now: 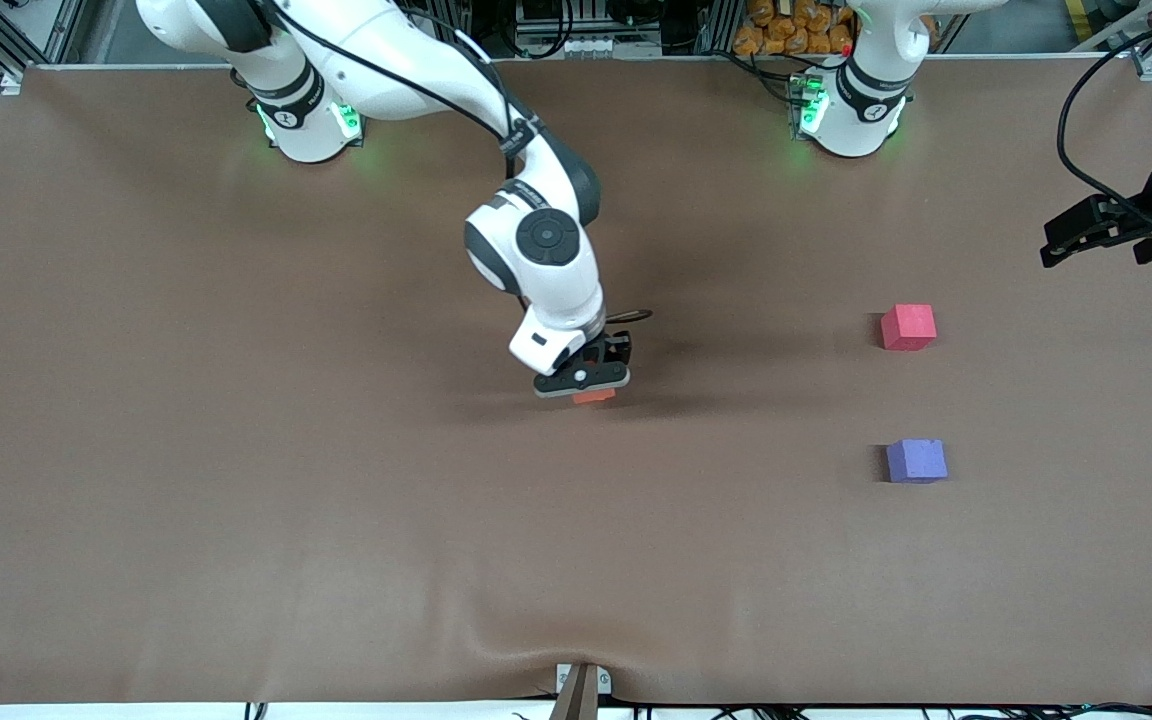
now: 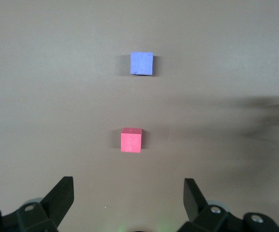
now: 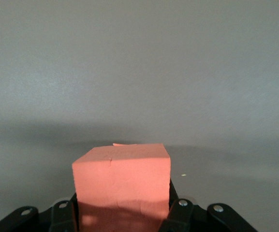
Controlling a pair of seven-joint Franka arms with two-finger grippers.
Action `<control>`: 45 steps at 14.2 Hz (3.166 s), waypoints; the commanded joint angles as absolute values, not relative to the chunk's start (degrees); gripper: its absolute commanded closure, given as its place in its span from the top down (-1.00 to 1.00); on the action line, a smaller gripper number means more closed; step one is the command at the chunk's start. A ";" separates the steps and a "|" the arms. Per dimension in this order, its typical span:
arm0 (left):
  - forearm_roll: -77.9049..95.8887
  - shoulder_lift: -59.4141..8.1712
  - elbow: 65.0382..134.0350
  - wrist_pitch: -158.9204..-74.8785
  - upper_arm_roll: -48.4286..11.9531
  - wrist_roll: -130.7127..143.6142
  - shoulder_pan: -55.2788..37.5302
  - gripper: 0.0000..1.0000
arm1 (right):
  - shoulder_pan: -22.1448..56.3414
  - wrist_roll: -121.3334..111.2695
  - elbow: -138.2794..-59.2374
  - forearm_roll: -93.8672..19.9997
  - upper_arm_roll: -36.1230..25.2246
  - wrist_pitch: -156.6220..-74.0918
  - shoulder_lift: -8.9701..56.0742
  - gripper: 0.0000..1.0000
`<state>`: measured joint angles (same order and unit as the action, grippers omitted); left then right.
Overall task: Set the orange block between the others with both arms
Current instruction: 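Lower the orange cube while the left gripper reaches toward it, then grasp the orange cube with the left gripper while the right gripper withdraws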
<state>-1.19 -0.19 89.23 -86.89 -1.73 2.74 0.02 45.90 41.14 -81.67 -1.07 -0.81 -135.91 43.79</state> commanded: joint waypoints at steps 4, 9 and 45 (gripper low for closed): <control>-0.70 -6.04 89.83 -92.36 -2.46 3.78 -1.05 1.00 | 48.43 48.34 -76.91 -0.88 -1.58 -138.52 50.36 -1.00; 1.22 -15.01 89.12 -100.26 -3.60 3.87 -6.40 1.00 | 47.64 48.34 -76.82 -0.44 -2.02 -138.52 51.50 -0.58; 2.20 -48.34 77.52 -128.14 -3.08 41.93 -38.85 1.00 | 0.89 -4.31 -93.96 -1.41 -2.20 -105.84 13.64 1.00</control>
<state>2.77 -47.30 78.96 -128.15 -3.95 40.97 -37.92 2.61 -3.99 -91.42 -1.05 -3.55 -107.44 17.79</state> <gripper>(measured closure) 0.000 0.000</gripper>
